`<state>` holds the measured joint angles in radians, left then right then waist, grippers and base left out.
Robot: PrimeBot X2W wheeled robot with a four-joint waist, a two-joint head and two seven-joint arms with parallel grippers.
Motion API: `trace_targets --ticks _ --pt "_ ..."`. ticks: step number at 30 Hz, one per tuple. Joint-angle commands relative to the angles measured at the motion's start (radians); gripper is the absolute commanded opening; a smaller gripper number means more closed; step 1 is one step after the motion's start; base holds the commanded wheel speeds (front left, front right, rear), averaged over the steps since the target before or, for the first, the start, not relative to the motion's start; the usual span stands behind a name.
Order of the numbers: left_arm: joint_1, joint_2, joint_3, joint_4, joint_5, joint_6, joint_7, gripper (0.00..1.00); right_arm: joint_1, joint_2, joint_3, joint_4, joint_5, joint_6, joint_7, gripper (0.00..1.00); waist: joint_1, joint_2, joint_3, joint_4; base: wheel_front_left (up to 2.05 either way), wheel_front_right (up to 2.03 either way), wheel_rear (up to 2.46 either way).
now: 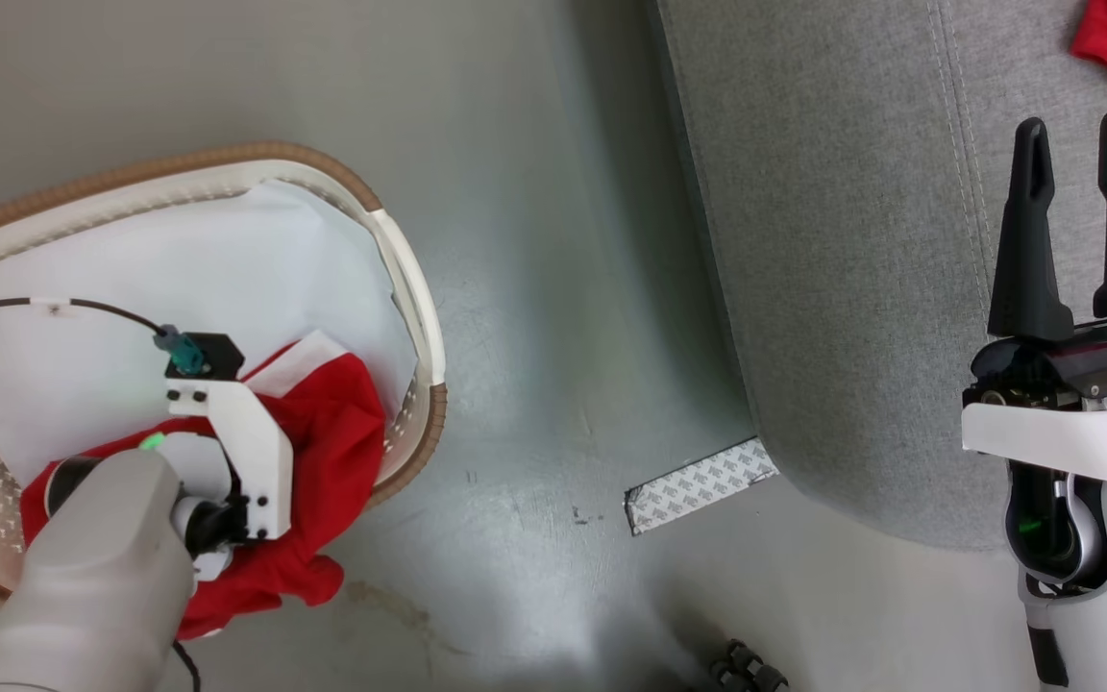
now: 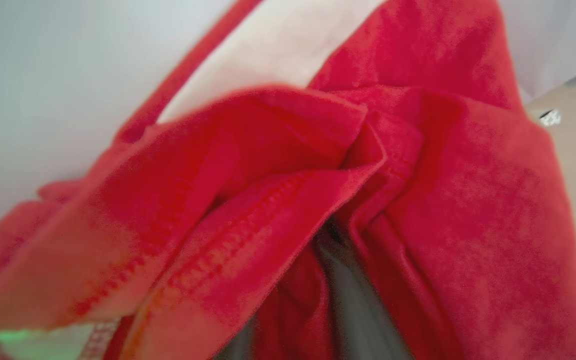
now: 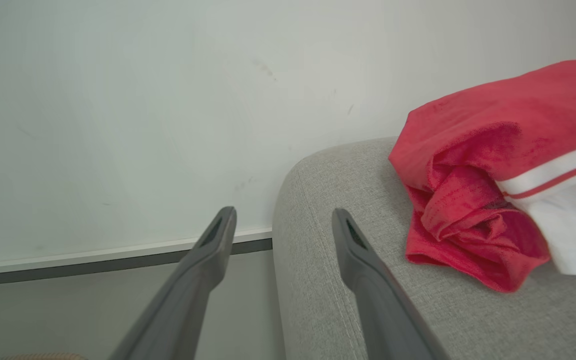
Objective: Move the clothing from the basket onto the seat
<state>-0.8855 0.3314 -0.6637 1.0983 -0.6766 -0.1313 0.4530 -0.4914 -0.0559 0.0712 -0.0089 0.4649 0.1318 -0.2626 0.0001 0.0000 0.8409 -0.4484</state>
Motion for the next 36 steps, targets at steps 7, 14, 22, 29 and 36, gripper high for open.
trace_targets --ticks 7,14,22,29,36 --pt "0.006 0.001 -0.029 -0.028 -0.06 0.002 -0.059 0.0 -0.016 0.005 -0.016 0.014 -0.022 -0.002 -0.003 1.0 -0.0001 0.0 -0.05 0.025 0.0 0.0 0.0" --pt "0.039 -0.021 -0.058 -0.043 -0.1 0.002 -0.12 0.0 0.007 -0.007 -0.03 0.028 -0.033 -0.002 -0.003 1.0 -0.0001 0.0 -0.138 0.056 0.0 0.0 0.0" --pt "0.107 -0.06 -0.107 -0.091 -0.17 0.002 -0.256 0.0 0.059 -0.053 -0.04 0.053 -0.045 -0.002 -0.003 1.0 -0.0001 0.0 -0.318 0.115 0.0 0.0 0.0" --pt "0.172 -0.083 -0.175 -0.16 -0.221 0.002 -0.386 0.0 0.124 -0.104 -0.05 0.087 -0.043 -0.002 -0.002 1.0 -0.0001 0.0 -0.491 0.185 0.0 0.0 0.0" --pt "0.209 -0.087 -0.231 -0.224 -0.255 0.002 -0.505 0.0 0.191 -0.148 -0.048 0.111 -0.033 -0.002 -0.002 1.0 -0.0001 0.0 -0.627 0.243 0.0 0.0 0.0"
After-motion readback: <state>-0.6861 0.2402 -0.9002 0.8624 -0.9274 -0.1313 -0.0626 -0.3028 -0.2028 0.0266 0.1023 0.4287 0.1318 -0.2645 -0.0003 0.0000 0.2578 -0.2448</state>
